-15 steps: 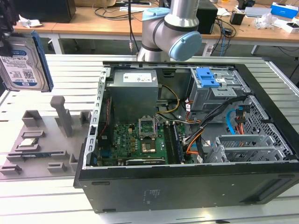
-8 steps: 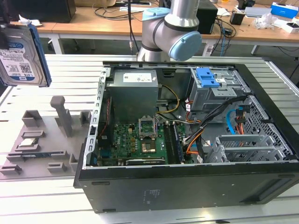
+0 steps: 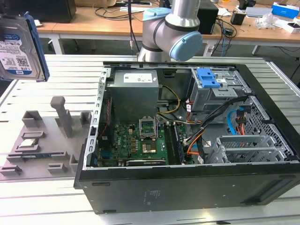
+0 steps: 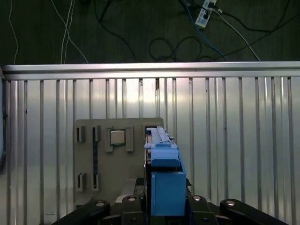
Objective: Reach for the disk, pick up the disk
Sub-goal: 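Pick up the disk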
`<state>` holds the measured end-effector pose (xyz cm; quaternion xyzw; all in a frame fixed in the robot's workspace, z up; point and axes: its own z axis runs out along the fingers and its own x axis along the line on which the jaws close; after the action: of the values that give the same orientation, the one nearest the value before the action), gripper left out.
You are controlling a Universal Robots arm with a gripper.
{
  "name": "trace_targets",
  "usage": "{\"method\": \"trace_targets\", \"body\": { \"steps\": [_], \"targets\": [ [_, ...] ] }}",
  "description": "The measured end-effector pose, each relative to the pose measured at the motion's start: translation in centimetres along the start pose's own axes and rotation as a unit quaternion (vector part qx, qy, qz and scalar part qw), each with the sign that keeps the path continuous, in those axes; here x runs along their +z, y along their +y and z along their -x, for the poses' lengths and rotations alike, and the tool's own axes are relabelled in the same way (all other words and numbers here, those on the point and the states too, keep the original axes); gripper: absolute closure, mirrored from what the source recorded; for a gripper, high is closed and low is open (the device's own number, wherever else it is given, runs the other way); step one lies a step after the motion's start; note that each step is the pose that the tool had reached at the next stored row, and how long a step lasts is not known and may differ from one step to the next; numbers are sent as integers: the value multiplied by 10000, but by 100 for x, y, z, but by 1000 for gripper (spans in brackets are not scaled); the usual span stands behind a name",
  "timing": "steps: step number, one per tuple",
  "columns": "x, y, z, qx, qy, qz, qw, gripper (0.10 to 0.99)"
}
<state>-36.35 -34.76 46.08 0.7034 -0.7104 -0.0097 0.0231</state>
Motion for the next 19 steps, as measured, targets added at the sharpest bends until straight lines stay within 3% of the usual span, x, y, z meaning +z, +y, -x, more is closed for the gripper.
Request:
{"method": "trace_targets", "body": {
  "steps": [8,11,19],
  "targets": [
    [-183,2,0,0,0,9,10000,725],
    [-289,2,-2,0,0,15,10000,725],
    [-440,1,-4,-1,0,26,10000,725]
  ]
}}
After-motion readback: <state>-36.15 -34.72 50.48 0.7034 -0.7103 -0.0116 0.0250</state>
